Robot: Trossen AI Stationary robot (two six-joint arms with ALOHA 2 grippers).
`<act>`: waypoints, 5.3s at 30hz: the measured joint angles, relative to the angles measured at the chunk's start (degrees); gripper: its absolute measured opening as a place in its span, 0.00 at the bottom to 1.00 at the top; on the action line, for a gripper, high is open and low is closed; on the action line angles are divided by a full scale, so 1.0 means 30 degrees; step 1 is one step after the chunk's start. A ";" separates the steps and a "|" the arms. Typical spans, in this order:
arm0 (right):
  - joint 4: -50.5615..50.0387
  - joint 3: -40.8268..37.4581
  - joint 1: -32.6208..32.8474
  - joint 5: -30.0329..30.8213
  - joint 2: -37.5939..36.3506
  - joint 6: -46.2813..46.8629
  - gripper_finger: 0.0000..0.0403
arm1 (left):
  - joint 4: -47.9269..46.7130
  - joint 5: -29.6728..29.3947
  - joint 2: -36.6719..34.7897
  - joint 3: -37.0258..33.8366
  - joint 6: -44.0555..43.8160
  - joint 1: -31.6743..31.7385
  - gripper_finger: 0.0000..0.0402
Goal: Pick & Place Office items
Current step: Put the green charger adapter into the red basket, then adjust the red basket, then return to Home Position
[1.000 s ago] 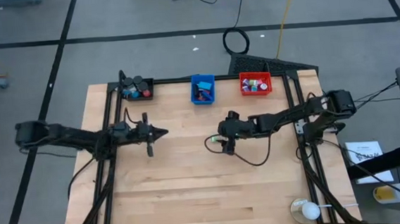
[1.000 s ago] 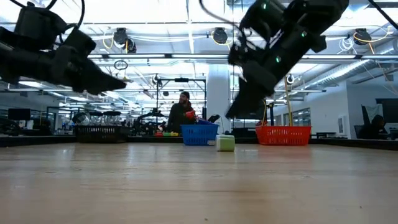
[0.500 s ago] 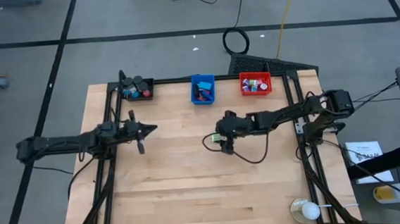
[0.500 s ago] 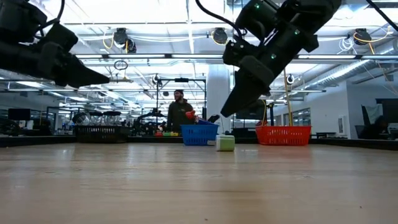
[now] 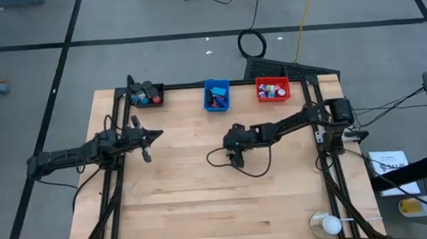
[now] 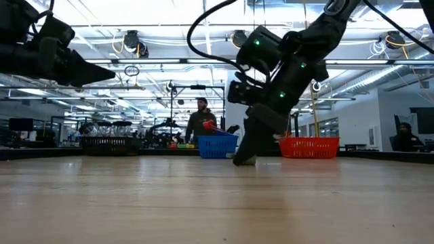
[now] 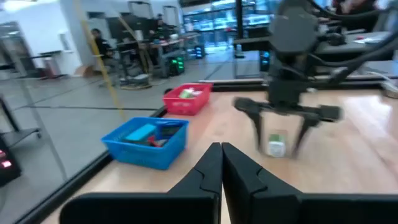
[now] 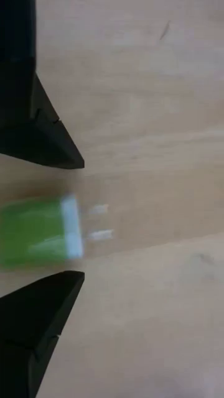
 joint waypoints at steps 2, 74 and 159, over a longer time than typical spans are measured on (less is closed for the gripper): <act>0.0035 -0.0012 0.0002 -0.0375 0.0025 -0.0053 0.66 | -0.0521 -0.0055 -0.0482 0.0036 -0.0081 0.0416 0.02; -0.6705 -0.0886 -1.2915 0.4725 -0.6771 0.7313 0.19 | -0.0133 0.0815 -0.0016 -0.0007 -0.3497 0.1776 0.12; 0.5367 -1.8270 -1.1813 -0.8620 -3.4284 -0.1683 0.00 | -0.0126 0.0822 -0.0022 0.0015 0.0474 0.1768 0.12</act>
